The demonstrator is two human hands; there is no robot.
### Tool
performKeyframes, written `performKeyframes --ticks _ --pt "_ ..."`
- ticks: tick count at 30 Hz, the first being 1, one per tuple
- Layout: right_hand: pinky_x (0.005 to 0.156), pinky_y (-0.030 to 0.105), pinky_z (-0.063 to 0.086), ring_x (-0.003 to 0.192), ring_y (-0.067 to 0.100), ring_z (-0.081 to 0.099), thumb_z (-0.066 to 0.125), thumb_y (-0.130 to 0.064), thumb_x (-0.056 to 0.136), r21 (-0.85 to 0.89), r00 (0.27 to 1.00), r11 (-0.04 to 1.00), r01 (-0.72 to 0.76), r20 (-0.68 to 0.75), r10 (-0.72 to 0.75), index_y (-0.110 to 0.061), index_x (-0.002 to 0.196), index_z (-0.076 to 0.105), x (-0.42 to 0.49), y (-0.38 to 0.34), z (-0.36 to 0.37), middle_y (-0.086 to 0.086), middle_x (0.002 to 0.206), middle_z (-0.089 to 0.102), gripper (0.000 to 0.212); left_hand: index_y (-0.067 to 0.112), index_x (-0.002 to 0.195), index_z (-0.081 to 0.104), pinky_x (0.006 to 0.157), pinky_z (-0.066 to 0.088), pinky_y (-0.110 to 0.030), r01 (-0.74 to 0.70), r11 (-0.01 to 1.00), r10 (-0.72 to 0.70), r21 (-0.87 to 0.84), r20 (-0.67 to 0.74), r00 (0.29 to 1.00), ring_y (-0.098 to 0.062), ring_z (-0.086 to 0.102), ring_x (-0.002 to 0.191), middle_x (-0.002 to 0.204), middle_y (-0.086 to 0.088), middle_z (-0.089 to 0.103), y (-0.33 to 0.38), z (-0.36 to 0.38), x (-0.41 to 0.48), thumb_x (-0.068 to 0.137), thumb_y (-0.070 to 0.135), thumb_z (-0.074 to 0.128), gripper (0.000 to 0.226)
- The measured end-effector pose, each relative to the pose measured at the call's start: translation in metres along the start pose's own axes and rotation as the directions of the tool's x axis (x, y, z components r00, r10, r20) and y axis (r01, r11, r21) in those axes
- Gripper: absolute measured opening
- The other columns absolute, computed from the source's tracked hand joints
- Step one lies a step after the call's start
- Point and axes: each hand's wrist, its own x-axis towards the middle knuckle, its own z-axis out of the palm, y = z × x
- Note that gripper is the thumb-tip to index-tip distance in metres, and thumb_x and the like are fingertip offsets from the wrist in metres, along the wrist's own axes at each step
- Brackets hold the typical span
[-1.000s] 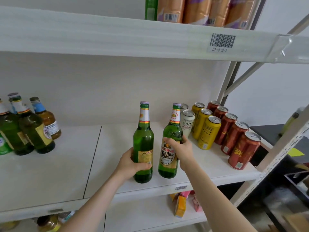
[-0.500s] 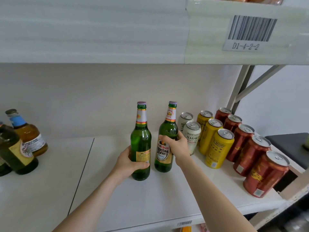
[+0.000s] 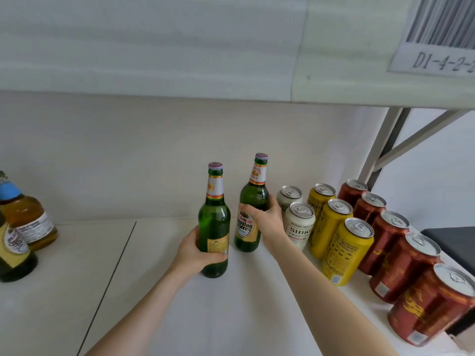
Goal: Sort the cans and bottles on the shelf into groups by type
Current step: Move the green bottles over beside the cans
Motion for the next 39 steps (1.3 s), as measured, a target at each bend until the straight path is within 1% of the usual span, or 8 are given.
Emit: performKeyframes --ticks 11,15,20,25,29,32,36,39 --pt "0.069 0.025 0.05 0.094 0.006 0.064 0.089 -0.022 0.064 -0.082 0.999 0.996 0.031 0.022 -0.03 -0.037 0.107 0.056 0.023 0.009 0.007 -0.013 0.104 0.068 0.057 0.043 0.106 0.06 0.078 0.06 -0.034 -0.04 0.999 0.04 0.015 -0.008 0.999 -0.012 0.07 0.095 0.102 0.013 0.073 -0.017 -0.002 0.016 0.034 0.034 0.096 0.08" --pt "0.076 0.031 0.052 0.098 0.011 0.064 0.088 -0.02 0.064 -0.135 0.997 0.99 0.041 0.073 -0.031 -0.041 0.105 0.055 0.027 0.008 0.002 -0.011 0.108 0.068 0.056 0.054 0.101 0.058 0.072 0.058 -0.025 -0.065 0.998 0.064 0.023 0.027 0.998 -0.007 0.07 0.094 0.103 0.018 0.072 -0.019 -0.003 0.016 0.036 0.036 0.096 0.076" --pt "0.074 0.029 0.051 0.099 0.012 0.065 0.087 -0.02 0.067 -0.134 0.995 0.99 0.045 0.098 -0.032 -0.042 0.101 0.054 0.026 0.007 -0.001 -0.011 0.107 0.068 0.052 0.054 0.102 0.058 0.075 0.06 -0.029 -0.073 0.997 0.072 0.023 0.023 0.997 -0.009 0.07 0.096 0.104 0.018 0.072 -0.023 -0.003 0.016 0.038 0.036 0.096 0.077" --pt "0.09 0.037 0.05 0.108 0.017 0.061 0.084 -0.02 0.074 -0.08 0.998 0.997 -0.014 0.067 0.019 -0.029 0.125 0.052 0.016 0.011 -0.004 -0.005 0.123 0.064 0.061 0.044 0.106 0.059 0.075 0.059 -0.029 -0.049 0.999 0.048 0.009 0.026 0.998 -0.01 0.07 0.096 0.104 0.015 0.072 -0.022 -0.003 0.012 0.038 0.035 0.095 0.078" --pt "0.088 0.031 0.044 0.113 0.015 0.054 0.08 -0.026 0.08 -0.062 0.998 0.997 -0.053 0.009 0.054 -0.018 0.146 0.036 -0.005 0.013 -0.011 0.002 0.135 0.054 0.08 0.037 0.11 0.06 0.074 0.056 -0.022 -0.026 1.0 0.026 0.011 0.049 0.998 -0.005 0.069 0.094 0.105 0.013 0.072 -0.022 -0.01 0.002 0.037 0.037 0.094 0.08" --pt "0.082 0.026 0.045 0.11 0.016 0.058 0.079 -0.032 0.081 -0.089 0.996 0.994 -0.062 -0.07 0.056 -0.016 0.145 0.039 -0.026 0.016 -0.008 0.004 0.132 0.056 0.077 0.029 0.11 0.062 0.074 0.056 -0.021 -0.004 1.0 0.005 -0.021 0.052 0.999 -0.009 0.07 0.094 0.107 0.005 0.072 -0.026 -0.018 -0.005 0.042 0.029 0.095 0.076" --pt "0.071 0.017 0.046 0.103 0.008 0.062 0.08 -0.035 0.078 -0.196 0.998 0.98 -0.038 0.04 0.046 -0.018 0.128 0.053 -0.055 0.019 -0.001 0.0 0.12 0.064 0.059 0.026 0.109 0.062 0.075 0.057 -0.025 0.019 1.0 -0.017 -0.024 0.075 0.997 -0.013 0.07 0.096 0.106 0.003 0.072 -0.024 -0.018 -0.007 0.048 0.022 0.094 0.069" --pt "0.081 0.023 0.05 0.112 0.015 0.06 0.083 -0.036 0.074 -0.232 0.983 0.973 -0.023 0.17 0.063 -0.022 0.135 0.049 -0.07 0.022 0.003 -0.002 0.125 0.061 0.072 0.027 0.107 0.062 0.072 0.058 -0.025 0.03 0.999 -0.027 -0.026 0.098 0.995 -0.012 0.072 0.091 0.102 0.003 0.073 -0.021 -0.013 -0.009 0.038 0.032 0.095 0.077"
